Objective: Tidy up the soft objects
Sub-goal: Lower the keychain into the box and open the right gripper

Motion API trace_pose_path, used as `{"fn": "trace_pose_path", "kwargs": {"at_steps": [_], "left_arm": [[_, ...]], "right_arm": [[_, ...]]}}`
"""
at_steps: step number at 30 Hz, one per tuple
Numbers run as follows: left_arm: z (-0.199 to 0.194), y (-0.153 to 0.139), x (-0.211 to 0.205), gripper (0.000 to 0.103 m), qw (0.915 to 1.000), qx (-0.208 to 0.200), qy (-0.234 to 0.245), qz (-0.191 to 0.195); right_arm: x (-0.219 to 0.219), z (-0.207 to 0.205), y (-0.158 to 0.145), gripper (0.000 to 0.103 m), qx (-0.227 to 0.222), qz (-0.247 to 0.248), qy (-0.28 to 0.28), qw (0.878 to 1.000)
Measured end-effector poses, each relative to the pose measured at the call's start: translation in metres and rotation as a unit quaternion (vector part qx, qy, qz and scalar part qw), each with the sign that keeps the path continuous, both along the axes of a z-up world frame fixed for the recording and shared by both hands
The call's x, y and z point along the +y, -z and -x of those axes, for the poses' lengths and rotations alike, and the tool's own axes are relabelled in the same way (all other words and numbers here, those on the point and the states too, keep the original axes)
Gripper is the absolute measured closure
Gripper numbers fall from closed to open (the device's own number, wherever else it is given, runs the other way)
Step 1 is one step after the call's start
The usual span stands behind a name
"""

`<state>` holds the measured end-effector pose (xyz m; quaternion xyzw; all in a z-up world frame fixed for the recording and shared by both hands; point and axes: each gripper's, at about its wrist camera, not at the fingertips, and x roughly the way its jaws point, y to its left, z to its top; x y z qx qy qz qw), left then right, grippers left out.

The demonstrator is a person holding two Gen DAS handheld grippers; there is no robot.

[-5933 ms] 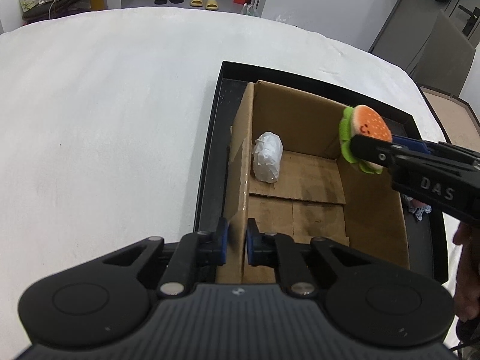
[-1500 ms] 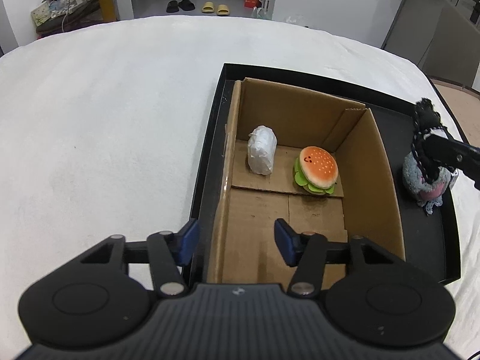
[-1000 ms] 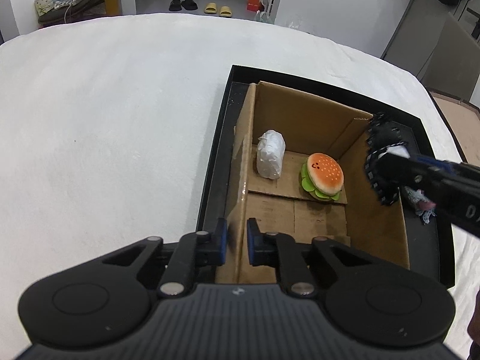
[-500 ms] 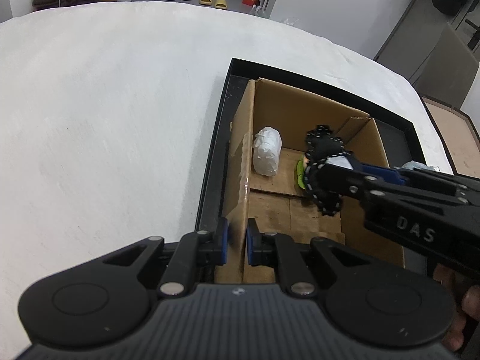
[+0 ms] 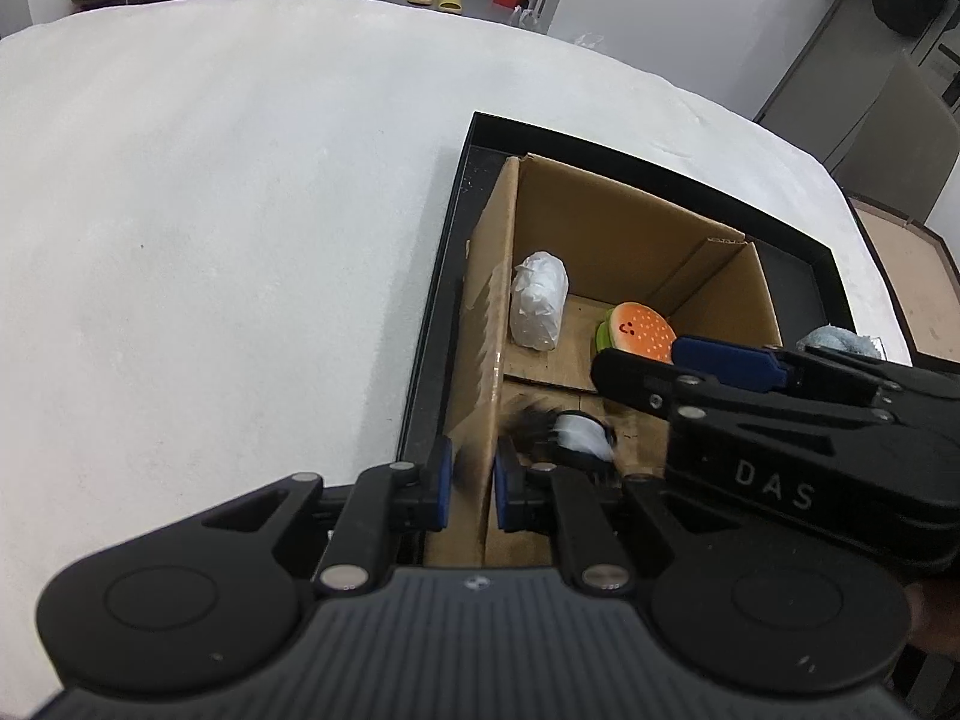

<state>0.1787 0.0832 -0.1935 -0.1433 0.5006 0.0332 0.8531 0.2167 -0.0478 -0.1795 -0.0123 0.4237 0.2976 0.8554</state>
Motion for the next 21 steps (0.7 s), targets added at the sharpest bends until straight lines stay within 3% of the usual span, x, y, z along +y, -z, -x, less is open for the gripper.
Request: {"fn": "trace_pose_path", "kwargs": {"at_steps": [15, 21], "left_arm": [[0.0, -0.005, -0.012, 0.088, 0.9995, 0.007, -0.007, -0.029], [-0.003, -0.006, -0.018, 0.071, 0.999, 0.014, -0.014, -0.04]], "right_arm": [[-0.034, -0.001, -0.012, 0.054, -0.023, -0.017, 0.035, 0.999], [-0.057, -0.005, -0.014, 0.054, -0.031, -0.03, 0.064, 0.997]]}}
